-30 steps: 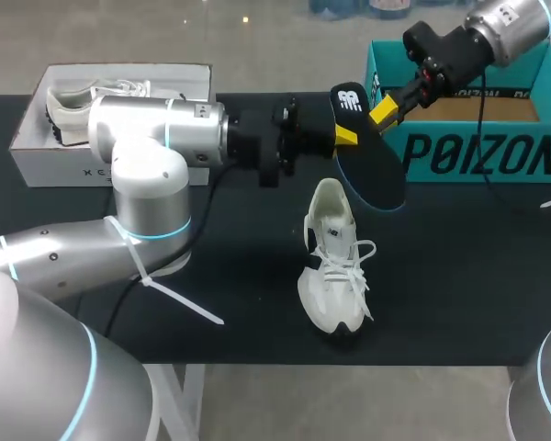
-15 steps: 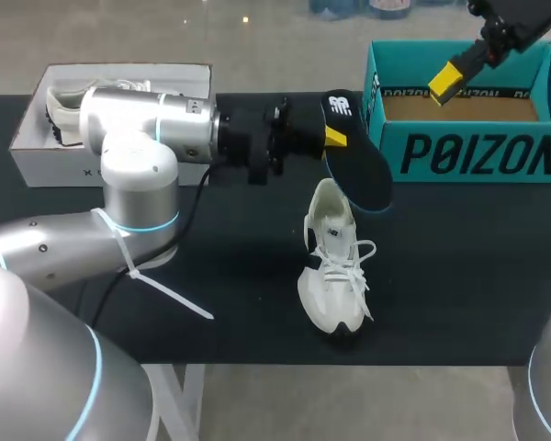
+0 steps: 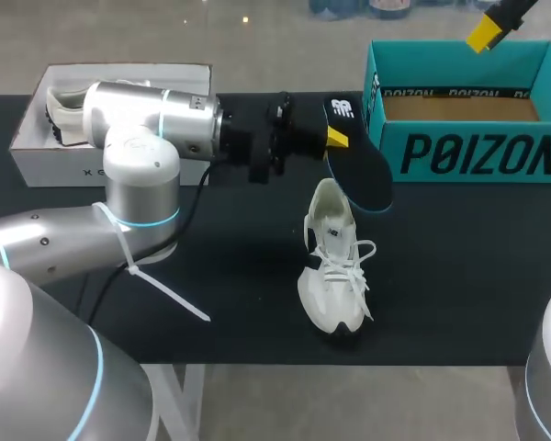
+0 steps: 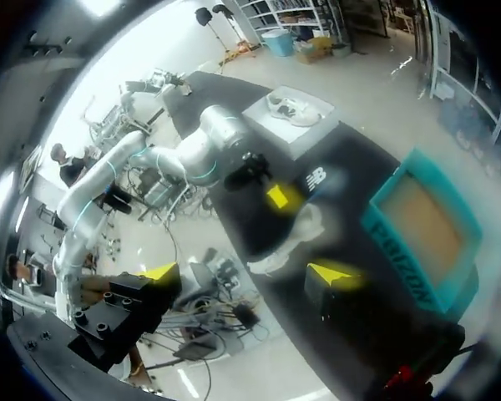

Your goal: Take the shoe out of the shoebox, open the shoe tongue, remove and reinsert the insole, then place the shoe into the shoebox

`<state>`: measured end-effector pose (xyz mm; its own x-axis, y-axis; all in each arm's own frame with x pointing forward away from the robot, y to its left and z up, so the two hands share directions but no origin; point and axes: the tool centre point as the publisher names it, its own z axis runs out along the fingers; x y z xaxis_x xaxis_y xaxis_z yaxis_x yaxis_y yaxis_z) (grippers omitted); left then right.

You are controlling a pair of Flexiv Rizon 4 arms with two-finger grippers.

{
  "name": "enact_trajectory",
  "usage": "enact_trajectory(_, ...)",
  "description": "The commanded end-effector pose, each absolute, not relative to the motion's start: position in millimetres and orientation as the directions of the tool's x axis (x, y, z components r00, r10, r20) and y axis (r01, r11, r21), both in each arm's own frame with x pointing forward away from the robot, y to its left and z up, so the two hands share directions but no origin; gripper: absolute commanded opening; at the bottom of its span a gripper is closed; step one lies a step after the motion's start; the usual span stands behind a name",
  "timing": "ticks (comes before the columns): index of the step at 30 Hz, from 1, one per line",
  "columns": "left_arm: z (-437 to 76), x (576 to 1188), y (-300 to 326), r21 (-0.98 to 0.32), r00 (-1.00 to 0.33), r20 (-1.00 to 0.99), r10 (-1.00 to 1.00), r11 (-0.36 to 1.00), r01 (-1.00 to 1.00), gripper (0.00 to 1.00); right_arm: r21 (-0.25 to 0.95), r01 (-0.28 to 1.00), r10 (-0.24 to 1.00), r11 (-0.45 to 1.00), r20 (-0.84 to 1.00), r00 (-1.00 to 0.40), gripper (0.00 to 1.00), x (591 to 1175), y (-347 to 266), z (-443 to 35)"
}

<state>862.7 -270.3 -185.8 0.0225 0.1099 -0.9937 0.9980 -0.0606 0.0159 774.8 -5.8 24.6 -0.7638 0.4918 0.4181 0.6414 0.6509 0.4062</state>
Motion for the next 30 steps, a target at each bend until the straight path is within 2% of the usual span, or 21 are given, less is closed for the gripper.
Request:
enact_trajectory(1, -186, 861, -269, 0.014, 0.021, -0.993, 0.116, -0.057, 0.998, 0.0, 0.432, 0.646, 0.703, 0.629, 0.039, -0.71, 1.0, 754, -4, 25)
enact_trajectory(7, -186, 861, -268, 0.013, 0.02, -0.992, 0.123, -0.057, 0.998, 0.0, 0.366, 0.678, 0.737, 0.637, -0.033, -0.675, 1.0, 744, 0, 34)
enact_trajectory(30, -189, 860, -267, 0.003, 0.011, -0.989, 0.148, -0.056, 0.998, 0.0, 0.393, 0.65, 0.718, 0.651, -0.038, -0.695, 1.0, 730, -1, 57)
